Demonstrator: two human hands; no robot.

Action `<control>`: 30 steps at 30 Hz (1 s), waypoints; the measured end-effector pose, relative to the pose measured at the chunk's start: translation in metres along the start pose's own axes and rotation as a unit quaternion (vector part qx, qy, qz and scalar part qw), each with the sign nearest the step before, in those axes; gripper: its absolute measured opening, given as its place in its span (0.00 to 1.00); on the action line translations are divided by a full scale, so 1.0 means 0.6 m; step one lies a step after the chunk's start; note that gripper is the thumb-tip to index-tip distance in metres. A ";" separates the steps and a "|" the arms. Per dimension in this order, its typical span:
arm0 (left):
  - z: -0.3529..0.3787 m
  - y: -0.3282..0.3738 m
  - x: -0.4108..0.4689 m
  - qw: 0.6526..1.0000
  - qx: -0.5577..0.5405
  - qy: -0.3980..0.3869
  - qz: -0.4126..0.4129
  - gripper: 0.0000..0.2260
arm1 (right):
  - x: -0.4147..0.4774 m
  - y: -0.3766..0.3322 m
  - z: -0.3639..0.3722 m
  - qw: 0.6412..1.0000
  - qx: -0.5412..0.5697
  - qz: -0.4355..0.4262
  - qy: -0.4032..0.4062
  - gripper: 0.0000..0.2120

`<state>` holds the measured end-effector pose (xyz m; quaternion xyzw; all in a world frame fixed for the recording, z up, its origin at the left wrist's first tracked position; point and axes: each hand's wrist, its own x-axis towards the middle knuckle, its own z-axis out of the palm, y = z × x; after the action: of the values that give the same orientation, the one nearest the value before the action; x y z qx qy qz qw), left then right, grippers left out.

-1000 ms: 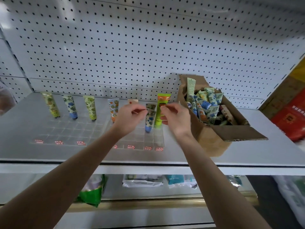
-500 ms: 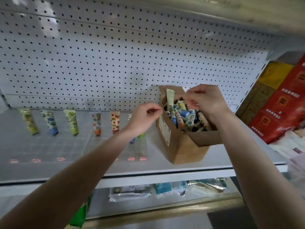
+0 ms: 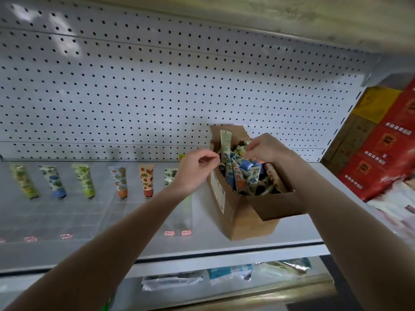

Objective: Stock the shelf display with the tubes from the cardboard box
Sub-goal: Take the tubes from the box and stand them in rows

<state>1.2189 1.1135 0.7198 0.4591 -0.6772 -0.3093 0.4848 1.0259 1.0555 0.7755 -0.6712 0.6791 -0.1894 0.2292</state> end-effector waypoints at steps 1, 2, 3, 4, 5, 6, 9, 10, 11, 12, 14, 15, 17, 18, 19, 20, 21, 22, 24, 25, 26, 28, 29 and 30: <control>0.000 -0.001 0.002 1.000 -0.002 -0.001 -0.001 0.07 | 0.005 0.000 0.003 1.000 -0.015 0.000 -0.008 0.11; 0.001 -0.002 0.004 1.000 -0.004 -0.002 -0.004 0.07 | 0.009 0.000 0.007 0.999 -0.029 0.000 -0.016 0.11; 0.001 -0.003 0.006 1.000 -0.006 -0.001 -0.007 0.07 | 0.012 0.001 0.010 0.999 -0.041 0.000 -0.022 0.11; 0.002 -0.004 0.008 1.000 -0.007 0.000 -0.011 0.07 | 0.016 0.001 0.012 0.998 -0.052 0.002 -0.025 0.11; 0.002 -0.005 0.010 1.000 -0.007 0.002 -0.013 0.07 | 0.020 0.002 0.015 0.998 -0.064 0.003 -0.024 0.12; 0.004 -0.006 0.011 1.000 -0.007 0.005 -0.016 0.07 | 0.025 0.003 0.017 0.997 -0.075 0.004 -0.021 0.12; 0.008 -0.011 0.012 0.999 -0.014 0.017 -0.028 0.07 | 0.034 0.006 0.026 0.993 -0.114 0.002 -0.011 0.16; 0.009 -0.012 0.012 0.999 -0.014 0.019 -0.029 0.07 | 0.035 0.005 0.028 0.991 -0.132 -0.002 -0.005 0.15; 0.010 -0.012 0.011 0.999 -0.013 0.019 -0.028 0.07 | 0.035 0.004 0.031 0.989 -0.151 -0.005 0.001 0.14; 0.010 -0.013 0.011 0.999 -0.013 0.019 -0.028 0.07 | 0.036 0.003 0.034 0.986 -0.165 -0.002 0.004 0.14; 0.008 -0.014 0.010 0.999 -0.013 0.019 -0.027 0.07 | 0.036 0.001 0.039 0.984 -0.178 0.001 0.002 0.19; 0.007 -0.014 0.009 0.999 -0.012 0.018 -0.026 0.07 | 0.036 0.001 0.040 0.983 -0.181 0.000 0.002 0.20; 0.005 -0.016 0.008 1.000 -0.006 0.017 -0.023 0.06 | 0.033 0.002 0.039 0.983 -0.184 -0.001 0.001 0.18; 0.004 -0.018 0.006 1.000 -0.004 0.018 -0.021 0.06 | 0.033 0.003 0.038 0.984 -0.179 -0.002 0.000 0.15; 0.003 -0.019 0.005 1.000 -0.003 0.019 -0.020 0.06 | 0.031 0.004 0.037 0.985 -0.170 0.000 0.002 0.14; 0.002 -0.019 0.004 1.000 -0.001 0.020 -0.020 0.07 | 0.028 0.004 0.034 0.988 -0.156 0.005 0.003 0.13; 0.002 -0.019 0.003 1.000 0.001 0.020 -0.020 0.07 | 0.027 0.005 0.031 0.990 -0.138 0.012 0.006 0.12; 0.002 -0.019 0.003 1.000 0.000 0.020 -0.021 0.07 | 0.026 0.007 0.026 0.992 -0.121 0.023 0.015 0.09; 0.001 -0.018 0.001 1.000 -0.004 0.020 -0.022 0.07 | 0.025 0.012 0.013 0.996 -0.074 0.036 0.039 0.11; 0.001 -0.017 0.000 1.000 -0.005 0.020 -0.023 0.07 | 0.022 0.014 0.005 0.997 -0.040 0.036 0.047 0.14; 0.000 -0.016 -0.002 0.999 -0.009 0.021 -0.025 0.07 | 0.018 0.014 -0.003 0.998 -0.002 0.031 0.053 0.15; -0.001 -0.016 -0.004 0.999 -0.017 0.022 -0.030 0.06 | 0.002 0.007 -0.016 0.995 0.076 0.015 0.062 0.15; -0.003 -0.015 -0.007 0.999 -0.023 0.023 -0.032 0.06 | -0.008 0.001 -0.021 0.991 0.118 0.009 0.062 0.13; -0.005 -0.014 -0.008 0.999 -0.029 0.024 -0.035 0.05 | -0.019 -0.008 -0.024 0.986 0.154 0.003 0.057 0.12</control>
<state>1.2248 1.1151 0.7119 0.4755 -0.6397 -0.3340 0.5031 1.0215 1.0662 0.7905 -0.6137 0.6559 -0.3292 0.2913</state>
